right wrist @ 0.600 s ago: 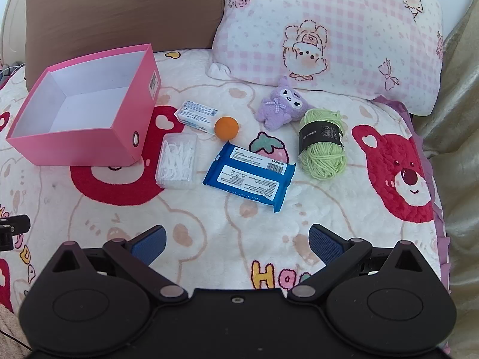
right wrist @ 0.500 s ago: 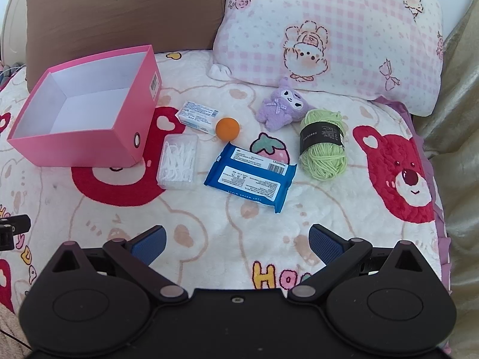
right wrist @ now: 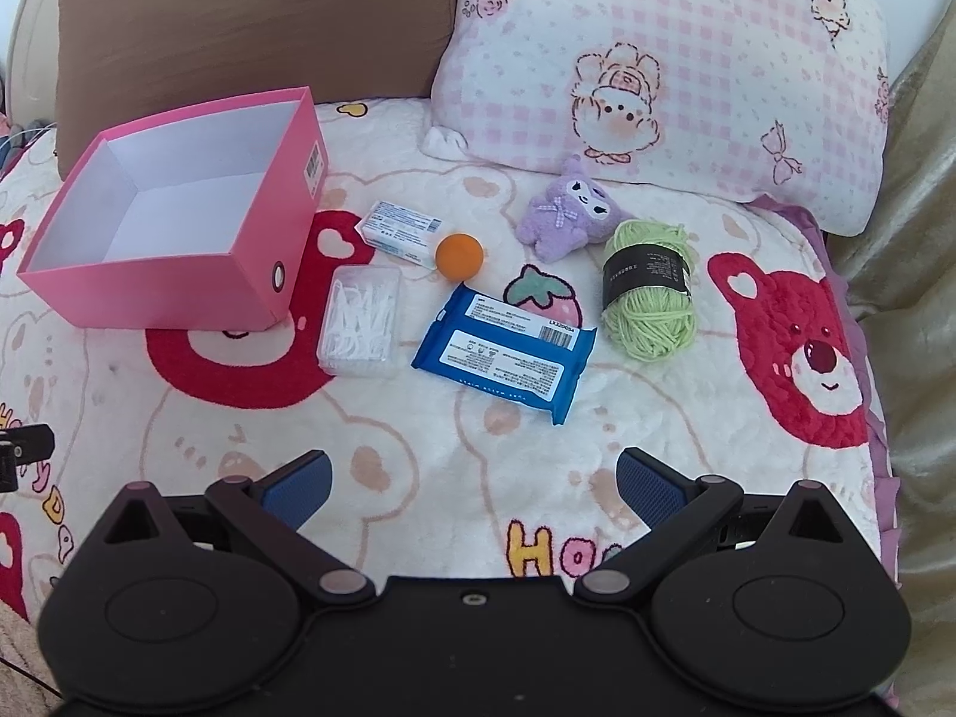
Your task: Organize objects
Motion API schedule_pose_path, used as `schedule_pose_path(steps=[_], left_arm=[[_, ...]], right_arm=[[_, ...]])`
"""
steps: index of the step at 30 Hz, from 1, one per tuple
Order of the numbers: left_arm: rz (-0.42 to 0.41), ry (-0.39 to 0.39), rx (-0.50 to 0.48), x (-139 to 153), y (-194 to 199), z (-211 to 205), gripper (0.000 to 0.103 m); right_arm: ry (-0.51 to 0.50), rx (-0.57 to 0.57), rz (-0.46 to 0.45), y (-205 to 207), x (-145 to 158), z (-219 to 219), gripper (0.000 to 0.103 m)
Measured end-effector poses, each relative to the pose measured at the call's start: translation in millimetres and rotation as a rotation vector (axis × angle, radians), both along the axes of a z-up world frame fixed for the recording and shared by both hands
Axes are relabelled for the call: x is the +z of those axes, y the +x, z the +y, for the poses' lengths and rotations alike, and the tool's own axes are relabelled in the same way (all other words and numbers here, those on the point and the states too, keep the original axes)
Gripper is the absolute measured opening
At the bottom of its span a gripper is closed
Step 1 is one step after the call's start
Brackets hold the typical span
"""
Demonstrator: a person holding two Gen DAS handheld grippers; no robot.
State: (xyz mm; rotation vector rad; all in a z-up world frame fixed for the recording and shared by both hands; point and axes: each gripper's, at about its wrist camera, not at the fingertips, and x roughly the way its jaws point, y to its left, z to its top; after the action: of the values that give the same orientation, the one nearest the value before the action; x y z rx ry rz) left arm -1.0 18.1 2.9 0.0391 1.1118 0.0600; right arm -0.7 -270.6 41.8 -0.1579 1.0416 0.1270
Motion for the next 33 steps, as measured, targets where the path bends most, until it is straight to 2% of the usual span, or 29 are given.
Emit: schedule_pose_path(steps=[33], left_arm=[[0.024, -0.021, 0.009, -4.8, 1.2, -0.4, 0.103]], right_arm=[[-0.006, 0.000, 0.019, 1.4, -5.9, -5.6, 0.102]])
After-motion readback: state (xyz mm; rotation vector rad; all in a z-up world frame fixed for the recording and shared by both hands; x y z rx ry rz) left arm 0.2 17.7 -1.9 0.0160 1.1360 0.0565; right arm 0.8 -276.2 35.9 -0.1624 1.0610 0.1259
